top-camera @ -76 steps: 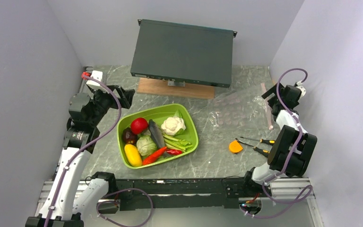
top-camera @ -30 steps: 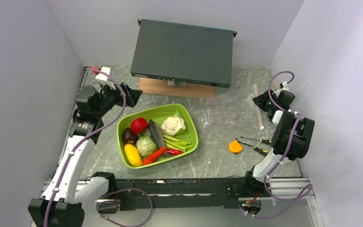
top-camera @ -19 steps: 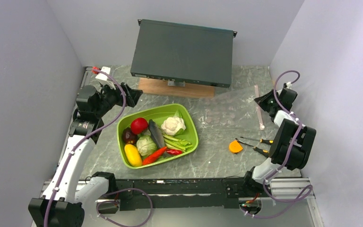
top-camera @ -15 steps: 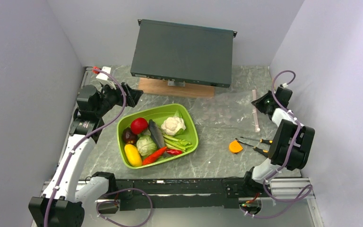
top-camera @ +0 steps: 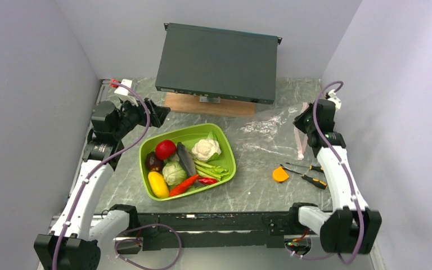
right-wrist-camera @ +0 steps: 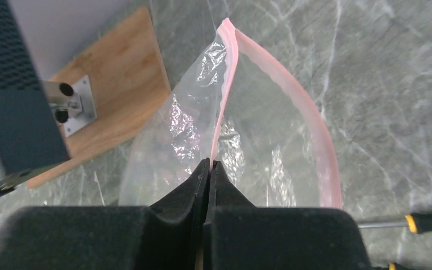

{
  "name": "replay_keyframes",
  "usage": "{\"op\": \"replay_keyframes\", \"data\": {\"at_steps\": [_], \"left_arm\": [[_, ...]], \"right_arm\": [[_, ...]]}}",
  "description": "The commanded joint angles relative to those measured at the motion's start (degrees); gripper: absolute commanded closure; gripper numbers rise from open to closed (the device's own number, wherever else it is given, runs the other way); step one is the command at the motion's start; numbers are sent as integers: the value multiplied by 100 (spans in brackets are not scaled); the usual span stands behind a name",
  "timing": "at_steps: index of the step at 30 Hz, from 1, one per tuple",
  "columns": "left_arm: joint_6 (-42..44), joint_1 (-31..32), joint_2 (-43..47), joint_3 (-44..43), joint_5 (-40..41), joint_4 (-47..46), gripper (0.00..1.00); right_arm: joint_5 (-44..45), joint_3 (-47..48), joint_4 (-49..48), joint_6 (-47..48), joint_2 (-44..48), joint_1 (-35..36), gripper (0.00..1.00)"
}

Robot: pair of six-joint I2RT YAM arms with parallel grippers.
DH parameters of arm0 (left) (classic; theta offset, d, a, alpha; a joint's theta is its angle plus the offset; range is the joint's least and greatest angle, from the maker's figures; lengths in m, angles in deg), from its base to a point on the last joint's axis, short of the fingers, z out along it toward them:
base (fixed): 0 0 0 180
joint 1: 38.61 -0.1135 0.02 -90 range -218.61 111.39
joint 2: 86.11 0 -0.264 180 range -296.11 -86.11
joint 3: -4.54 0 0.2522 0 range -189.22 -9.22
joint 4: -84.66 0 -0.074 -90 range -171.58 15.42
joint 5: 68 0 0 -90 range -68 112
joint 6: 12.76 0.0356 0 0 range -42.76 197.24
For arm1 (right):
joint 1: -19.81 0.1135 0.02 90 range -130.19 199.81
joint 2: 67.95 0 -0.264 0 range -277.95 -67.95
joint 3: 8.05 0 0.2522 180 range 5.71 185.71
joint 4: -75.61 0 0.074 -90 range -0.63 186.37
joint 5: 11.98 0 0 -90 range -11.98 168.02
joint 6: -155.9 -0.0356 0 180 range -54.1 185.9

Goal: Place the food in the zip-top bag and seal the zipper
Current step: Pick up the zipper food storage bag at the center of the board.

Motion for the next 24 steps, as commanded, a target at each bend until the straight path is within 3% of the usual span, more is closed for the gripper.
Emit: {"op": "replay_keyframes", "data": {"at_steps": [1, 8, 12, 16, 24], "left_arm": [[-74, 31, 47, -94, -93, -200, 8], [-197, 65, 46, -83, -220, -271, 8], [-150, 125, 86, -94, -170, -229, 7], [-109, 153, 90, -108, -136, -188, 7], [-132, 226, -82, -177, -248, -111, 7]], "right_arm": [[548, 205, 930, 136, 789, 32, 100], [541, 1060, 1850, 604, 1702, 87, 100], [-451, 1416, 1784, 857, 1455, 300, 100], [-1249, 1397, 1339, 836, 961, 1351, 100], [-558, 1017, 187, 442, 40, 3963, 100]]}}
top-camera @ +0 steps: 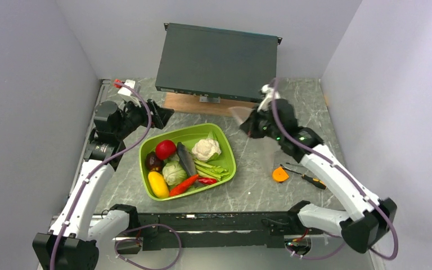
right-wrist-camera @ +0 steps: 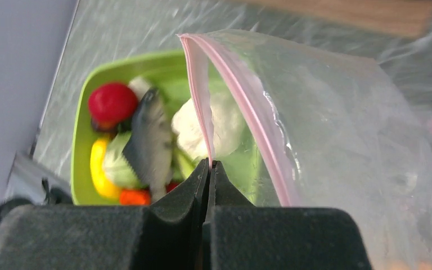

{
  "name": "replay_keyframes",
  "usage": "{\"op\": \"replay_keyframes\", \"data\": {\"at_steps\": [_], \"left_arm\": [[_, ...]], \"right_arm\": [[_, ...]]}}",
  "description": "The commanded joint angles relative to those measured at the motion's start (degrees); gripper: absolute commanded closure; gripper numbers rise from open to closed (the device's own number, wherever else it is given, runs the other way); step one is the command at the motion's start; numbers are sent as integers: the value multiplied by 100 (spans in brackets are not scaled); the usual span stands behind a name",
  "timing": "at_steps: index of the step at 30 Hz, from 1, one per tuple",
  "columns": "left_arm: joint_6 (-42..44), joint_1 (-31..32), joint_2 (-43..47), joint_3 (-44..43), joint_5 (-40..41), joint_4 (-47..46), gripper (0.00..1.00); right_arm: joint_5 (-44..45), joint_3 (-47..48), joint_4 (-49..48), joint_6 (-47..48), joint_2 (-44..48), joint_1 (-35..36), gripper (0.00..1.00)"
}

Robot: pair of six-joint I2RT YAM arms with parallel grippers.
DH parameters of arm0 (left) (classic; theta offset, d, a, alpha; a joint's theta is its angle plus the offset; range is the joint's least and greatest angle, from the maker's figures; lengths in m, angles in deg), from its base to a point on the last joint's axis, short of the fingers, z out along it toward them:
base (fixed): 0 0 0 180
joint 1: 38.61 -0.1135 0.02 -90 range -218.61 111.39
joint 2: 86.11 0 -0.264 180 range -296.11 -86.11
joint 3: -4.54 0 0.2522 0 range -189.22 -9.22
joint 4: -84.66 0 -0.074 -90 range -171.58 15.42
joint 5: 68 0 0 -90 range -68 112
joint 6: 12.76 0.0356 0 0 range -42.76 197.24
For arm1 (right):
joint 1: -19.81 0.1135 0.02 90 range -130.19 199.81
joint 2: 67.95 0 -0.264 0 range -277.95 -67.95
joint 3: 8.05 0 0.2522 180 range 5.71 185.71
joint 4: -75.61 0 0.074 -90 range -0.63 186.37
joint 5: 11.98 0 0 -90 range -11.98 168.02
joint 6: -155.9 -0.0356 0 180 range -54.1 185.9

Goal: Place the food in the zip-top bag and seal the zipper
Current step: Pick up the zipper food storage bag at the center of the board, then open the zipper of the food storage bag.

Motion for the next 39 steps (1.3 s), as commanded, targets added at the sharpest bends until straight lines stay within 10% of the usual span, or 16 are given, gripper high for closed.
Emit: {"op": "replay_keyframes", "data": {"at_steps": [1, 17, 39], "left_arm": [[-46, 60, -119, -211, -222, -110, 7], [-2057, 872, -1203, -13, -2093, -1448, 19], [-2317, 1579, -1906, -417, -310, 132, 20]], "right_arm": [[368, 32, -716, -192, -471, 1088, 100], [997, -69, -1555, -468, -883, 1859, 100], [2973, 23, -1913, -475, -1598, 3368, 100]]}}
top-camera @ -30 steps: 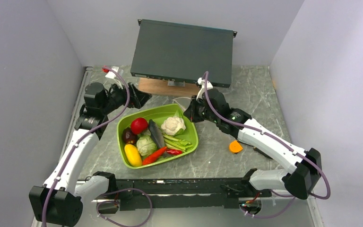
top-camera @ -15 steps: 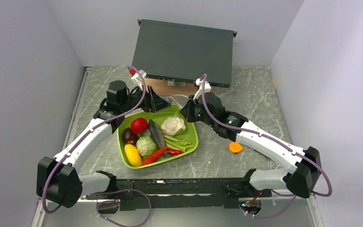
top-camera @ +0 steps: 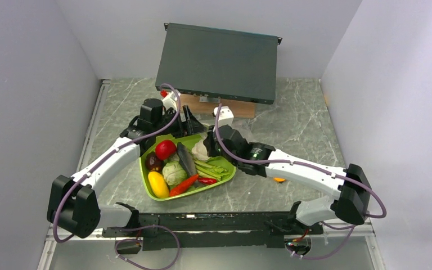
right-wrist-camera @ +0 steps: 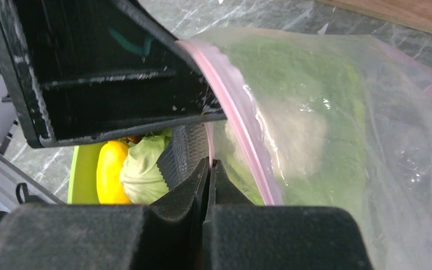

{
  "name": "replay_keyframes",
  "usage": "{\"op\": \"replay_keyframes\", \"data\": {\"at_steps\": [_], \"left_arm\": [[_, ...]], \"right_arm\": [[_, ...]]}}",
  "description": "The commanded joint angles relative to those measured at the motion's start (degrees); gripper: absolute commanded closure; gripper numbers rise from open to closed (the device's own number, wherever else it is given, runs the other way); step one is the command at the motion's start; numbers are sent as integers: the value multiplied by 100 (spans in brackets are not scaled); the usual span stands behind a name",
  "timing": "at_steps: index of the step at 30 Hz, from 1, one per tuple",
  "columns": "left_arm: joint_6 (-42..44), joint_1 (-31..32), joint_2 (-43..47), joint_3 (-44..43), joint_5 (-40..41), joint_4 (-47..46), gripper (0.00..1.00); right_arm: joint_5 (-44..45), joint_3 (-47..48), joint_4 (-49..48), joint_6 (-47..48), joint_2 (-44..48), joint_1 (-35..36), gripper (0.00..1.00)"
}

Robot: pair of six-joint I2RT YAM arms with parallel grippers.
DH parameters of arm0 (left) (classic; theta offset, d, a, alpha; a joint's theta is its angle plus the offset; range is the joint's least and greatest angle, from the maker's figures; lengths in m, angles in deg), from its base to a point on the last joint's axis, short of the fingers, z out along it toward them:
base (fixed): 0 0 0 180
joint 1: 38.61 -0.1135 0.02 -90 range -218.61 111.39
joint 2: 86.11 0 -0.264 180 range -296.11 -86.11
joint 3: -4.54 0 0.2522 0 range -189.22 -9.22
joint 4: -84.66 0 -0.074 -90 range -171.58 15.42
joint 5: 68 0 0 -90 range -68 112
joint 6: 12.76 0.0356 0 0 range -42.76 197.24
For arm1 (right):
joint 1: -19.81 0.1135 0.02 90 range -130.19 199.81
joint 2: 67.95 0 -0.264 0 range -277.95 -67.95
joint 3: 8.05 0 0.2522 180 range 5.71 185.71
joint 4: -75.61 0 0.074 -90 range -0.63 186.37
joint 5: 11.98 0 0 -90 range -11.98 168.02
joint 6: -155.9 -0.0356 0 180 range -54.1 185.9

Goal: Place the food in the zip-top bag and seal the zipper
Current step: Open the zipper of the food storage bag.

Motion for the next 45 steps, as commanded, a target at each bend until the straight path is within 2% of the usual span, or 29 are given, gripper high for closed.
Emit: {"op": "replay_keyframes", "data": {"at_steps": [1, 4, 7, 11, 16, 18, 23, 30, 34, 37, 45], "left_arm": [[69, 36, 38, -293, 240, 6, 21], [123, 36, -23, -306, 98, -16, 26], [214, 42, -102, -341, -122, -54, 40], [396, 53, -148, -400, -256, -26, 64], [609, 56, -201, -528, -264, 186, 83], [683, 69, -214, -587, -241, 288, 86], [756, 132, -216, -654, -201, 389, 93], [865, 189, -338, -820, -169, 657, 97], [866, 210, -344, -830, -154, 678, 97], [896, 221, -344, -855, -128, 718, 97], [922, 222, -393, -906, -78, 826, 98]], "right_arm": [[450, 261, -243, 26, -148, 200, 100], [538, 327, -217, 48, -229, 275, 100], [604, 434, -82, 46, -292, 296, 100], [686, 527, 130, 137, -324, 306, 98], [423, 645, 399, 638, -218, 311, 59], [3, 815, 596, 956, -152, 308, 49], [-581, 1864, 1781, 1287, -108, 302, 37], [-465, 3182, 3378, 1531, -540, 315, 34], [459, 3627, 4196, 1429, -962, 396, 36], [1452, 3901, 4645, 1230, -1320, 713, 37], [3562, 5124, 6720, -316, -2786, 1439, 39]]}}
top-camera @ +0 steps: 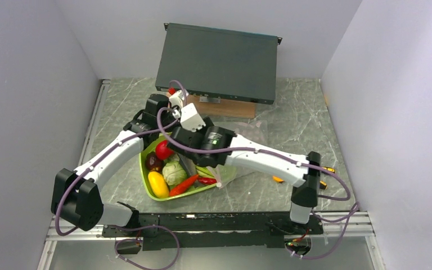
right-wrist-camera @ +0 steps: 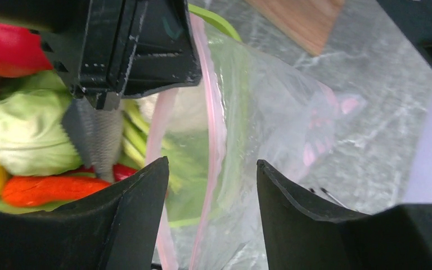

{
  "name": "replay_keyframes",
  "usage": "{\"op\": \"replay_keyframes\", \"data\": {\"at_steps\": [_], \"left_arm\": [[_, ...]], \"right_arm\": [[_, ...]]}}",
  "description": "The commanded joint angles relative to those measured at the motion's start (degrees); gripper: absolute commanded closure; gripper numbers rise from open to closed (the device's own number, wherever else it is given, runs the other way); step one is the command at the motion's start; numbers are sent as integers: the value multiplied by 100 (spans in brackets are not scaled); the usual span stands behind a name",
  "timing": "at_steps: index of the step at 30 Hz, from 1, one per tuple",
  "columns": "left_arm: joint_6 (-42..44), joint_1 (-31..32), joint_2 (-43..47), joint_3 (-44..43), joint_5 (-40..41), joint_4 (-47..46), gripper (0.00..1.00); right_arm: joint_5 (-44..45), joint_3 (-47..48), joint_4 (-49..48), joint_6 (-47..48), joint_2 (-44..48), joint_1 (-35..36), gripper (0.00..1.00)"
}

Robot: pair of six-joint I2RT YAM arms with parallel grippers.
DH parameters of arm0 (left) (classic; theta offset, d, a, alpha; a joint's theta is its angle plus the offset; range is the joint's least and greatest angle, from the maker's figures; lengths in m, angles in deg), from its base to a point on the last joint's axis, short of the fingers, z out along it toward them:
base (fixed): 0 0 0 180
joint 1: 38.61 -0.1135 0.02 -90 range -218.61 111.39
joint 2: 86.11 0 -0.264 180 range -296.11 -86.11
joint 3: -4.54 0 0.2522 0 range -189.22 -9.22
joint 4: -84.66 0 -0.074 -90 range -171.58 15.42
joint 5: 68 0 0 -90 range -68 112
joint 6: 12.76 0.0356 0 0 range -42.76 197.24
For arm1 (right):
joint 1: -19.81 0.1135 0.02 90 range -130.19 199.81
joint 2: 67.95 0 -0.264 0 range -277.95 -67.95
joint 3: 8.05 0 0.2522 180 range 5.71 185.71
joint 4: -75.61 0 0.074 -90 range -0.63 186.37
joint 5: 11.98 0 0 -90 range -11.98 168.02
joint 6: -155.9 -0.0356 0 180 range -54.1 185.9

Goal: Place the food in the zip-top bag and seal the zipper
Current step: Open the zipper of the food storage bag.

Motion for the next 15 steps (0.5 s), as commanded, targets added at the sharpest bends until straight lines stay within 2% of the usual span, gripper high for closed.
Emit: {"op": "replay_keyframes", "data": {"at_steps": [1, 3, 7, 10, 15], "left_arm": [[159, 35, -48, -306, 3, -5, 98], [168, 30, -67, -314, 11, 23, 98], [183, 33, -64, -350, 53, 78, 98], [213, 31, -51, -355, 84, 119, 99], [244, 29, 4, -359, 99, 131, 98]], "right_arm": [[1609, 718, 1677, -1065, -507, 372, 40], [2020, 795, 2080, -1353, -698, 491, 43], [1953, 421, 2085, -1616, -570, 520, 47], [1965, 46, 1990, -1750, -390, 516, 57], [2057, -644, 1291, -1596, 30, 426, 79]]}}
